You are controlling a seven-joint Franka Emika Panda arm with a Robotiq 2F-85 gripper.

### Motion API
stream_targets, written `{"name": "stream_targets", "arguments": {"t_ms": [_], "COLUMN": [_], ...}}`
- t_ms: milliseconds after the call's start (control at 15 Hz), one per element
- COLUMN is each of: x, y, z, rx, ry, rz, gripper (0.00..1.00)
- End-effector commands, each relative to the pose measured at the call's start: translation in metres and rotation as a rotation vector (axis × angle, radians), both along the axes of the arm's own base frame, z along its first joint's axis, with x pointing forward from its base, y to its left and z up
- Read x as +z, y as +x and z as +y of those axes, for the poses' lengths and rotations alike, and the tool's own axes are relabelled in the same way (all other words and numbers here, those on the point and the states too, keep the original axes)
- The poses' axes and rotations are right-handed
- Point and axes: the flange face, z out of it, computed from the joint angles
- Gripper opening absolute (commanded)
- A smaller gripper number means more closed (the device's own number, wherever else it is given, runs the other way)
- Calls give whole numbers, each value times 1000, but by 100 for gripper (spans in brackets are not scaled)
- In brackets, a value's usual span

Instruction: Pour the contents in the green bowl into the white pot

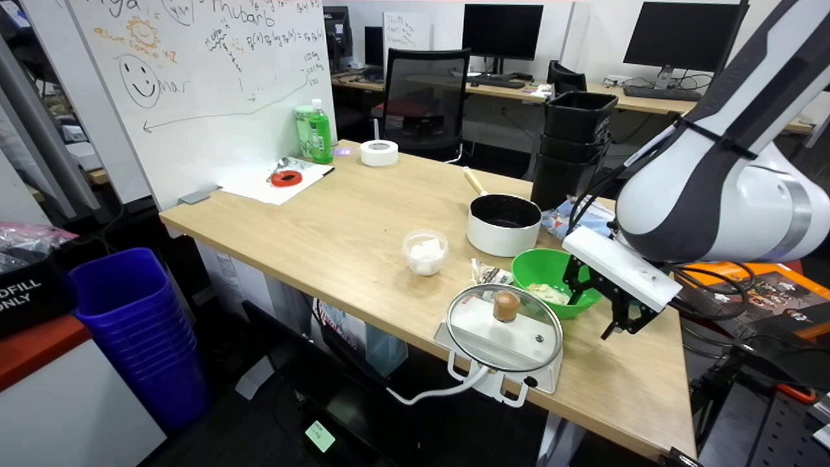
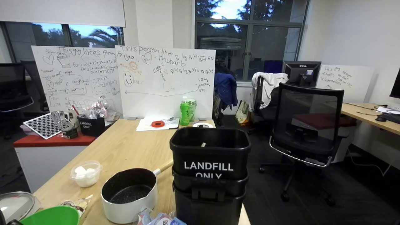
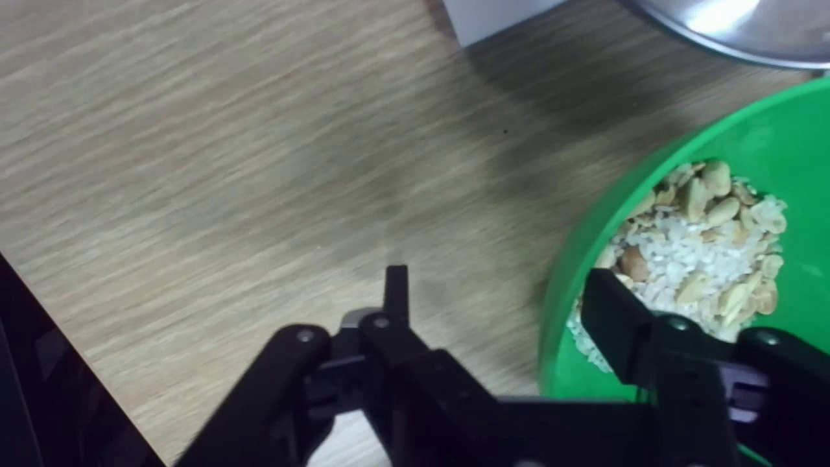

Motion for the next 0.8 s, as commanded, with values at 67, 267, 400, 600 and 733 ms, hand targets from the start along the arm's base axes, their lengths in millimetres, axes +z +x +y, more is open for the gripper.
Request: {"name": "stream_targets", "arguments": {"t_ms": [67, 267, 400, 600, 733], "x": [1, 3, 3, 10, 13], "y": [0, 3, 4, 8, 9], "z": [2, 2, 2, 0, -1], "rx": [-6, -4, -4, -8, -11], "ry": [-19, -15, -17, -23, -26], "rz": [-23, -28, -31, -58, -70], "gripper": [32, 12, 1, 3, 1]}}
